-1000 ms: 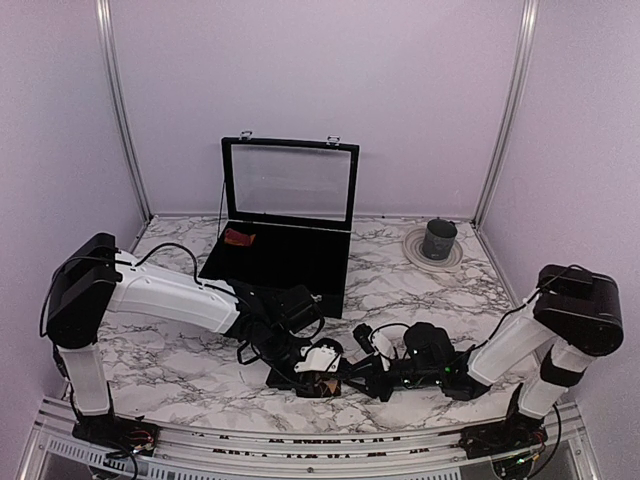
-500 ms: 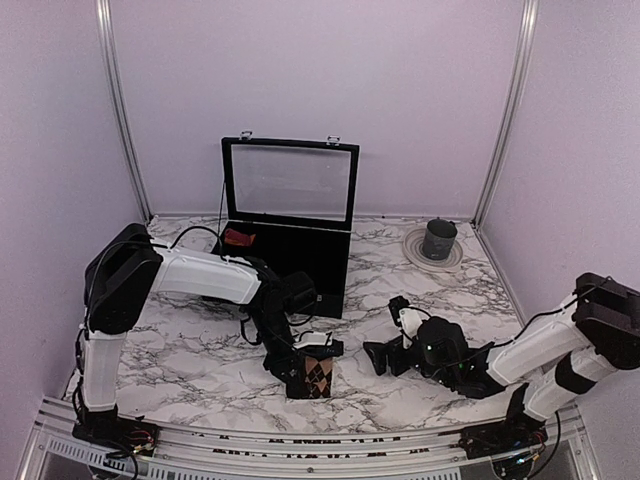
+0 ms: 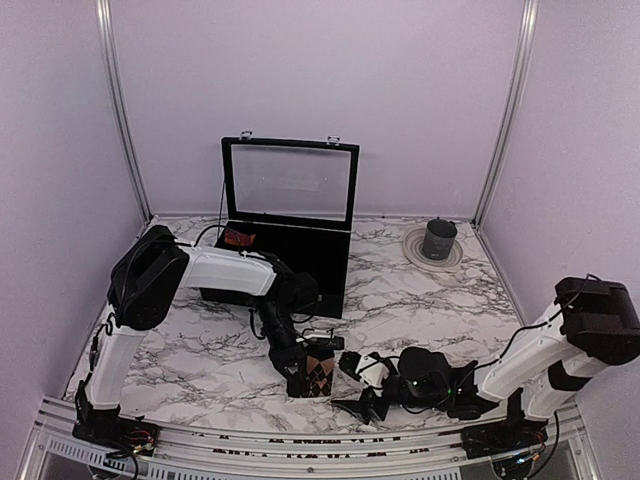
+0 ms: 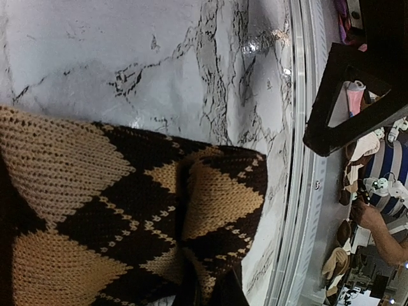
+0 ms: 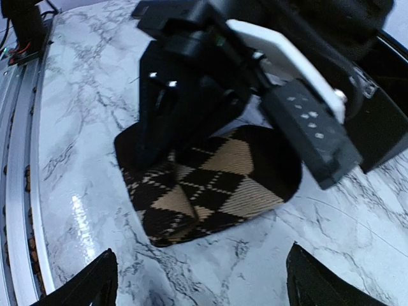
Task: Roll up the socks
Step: Roll the sock at the center of the board.
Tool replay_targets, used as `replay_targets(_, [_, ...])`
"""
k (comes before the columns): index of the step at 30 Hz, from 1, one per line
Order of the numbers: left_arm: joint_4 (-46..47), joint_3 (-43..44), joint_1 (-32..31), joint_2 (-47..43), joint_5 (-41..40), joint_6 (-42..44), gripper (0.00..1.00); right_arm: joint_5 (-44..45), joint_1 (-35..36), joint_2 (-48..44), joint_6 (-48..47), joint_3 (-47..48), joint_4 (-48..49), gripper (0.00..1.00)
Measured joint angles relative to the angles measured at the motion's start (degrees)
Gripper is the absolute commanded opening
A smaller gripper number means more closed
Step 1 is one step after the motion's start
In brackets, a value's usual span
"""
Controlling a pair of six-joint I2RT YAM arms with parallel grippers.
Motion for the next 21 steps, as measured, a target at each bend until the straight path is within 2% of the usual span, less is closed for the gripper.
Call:
replay_targets(8, [-1.11,1.16,0.02,0.63,-0.72,-1.46,0.0,-5.46,0.9,8.07,-8.68,6.16,1.81,0.48])
replay_targets(12, [-1.44,1.55,0.02,0.85,-1.14,-2.05,0.03,-7.48,0.59,11.45,-10.56,10.03,2.14,0.34])
replay_targets(15, [-1.49,1.57,0.02,0.9,-1.16,-2.34,0.09,-8.59,0.2,13.42,-10.97,11.37,2.08,0.25])
replay_targets(18, [-1.36,1.49,0.02,0.83,-1.42,-2.62,0.17,-9.2,-0.66,14.38,-10.93,11.54,1.99,0.12])
replay_targets(21, [-1.01,1.03,0.0,0.31,-1.73,-2.82,0.25,-10.47,-1.31,14.53,-10.1,11.54,2.1,0.04])
